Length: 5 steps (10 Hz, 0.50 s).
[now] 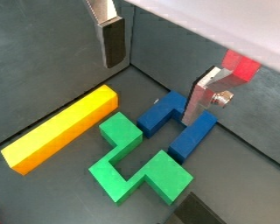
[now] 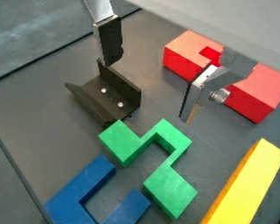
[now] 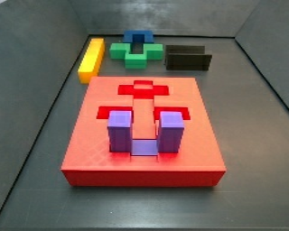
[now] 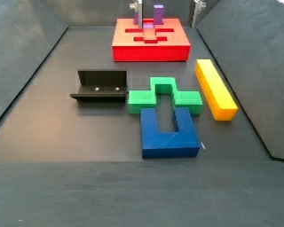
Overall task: Pick up the blue object. Move up. Place the blue object on the fixture. Regrasp the blue object. Move to above the board. Insert the blue object.
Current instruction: Pick up the blue object.
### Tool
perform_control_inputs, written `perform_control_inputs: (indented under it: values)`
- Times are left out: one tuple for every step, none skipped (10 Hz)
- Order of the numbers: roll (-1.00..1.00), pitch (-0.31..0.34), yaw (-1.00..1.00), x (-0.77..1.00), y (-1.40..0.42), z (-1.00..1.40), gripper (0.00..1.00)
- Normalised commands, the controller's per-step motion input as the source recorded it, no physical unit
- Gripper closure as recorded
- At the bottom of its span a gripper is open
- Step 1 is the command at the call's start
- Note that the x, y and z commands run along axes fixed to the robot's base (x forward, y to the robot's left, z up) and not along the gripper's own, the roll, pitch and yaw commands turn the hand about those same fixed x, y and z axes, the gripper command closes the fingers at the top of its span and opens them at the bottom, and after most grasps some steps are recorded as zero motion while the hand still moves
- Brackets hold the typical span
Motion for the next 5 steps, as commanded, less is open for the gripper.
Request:
perform_control_inputs:
  values:
    - [-0.01, -0.114, 0.00, 0.32, 0.00, -0.39, 0.00]
    - [0.00, -0.014, 0.04, 0.98, 0.31, -0.37, 0.00]
    - [0.00, 0.010, 0.00, 1.00, 0.45, -0.19, 0.00]
    - [0.00, 0.036, 0.00, 1.00, 0.41, -0.11, 0.00]
    - [0.00, 0.050, 0.00, 1.00, 0.40, -0.08, 0.00]
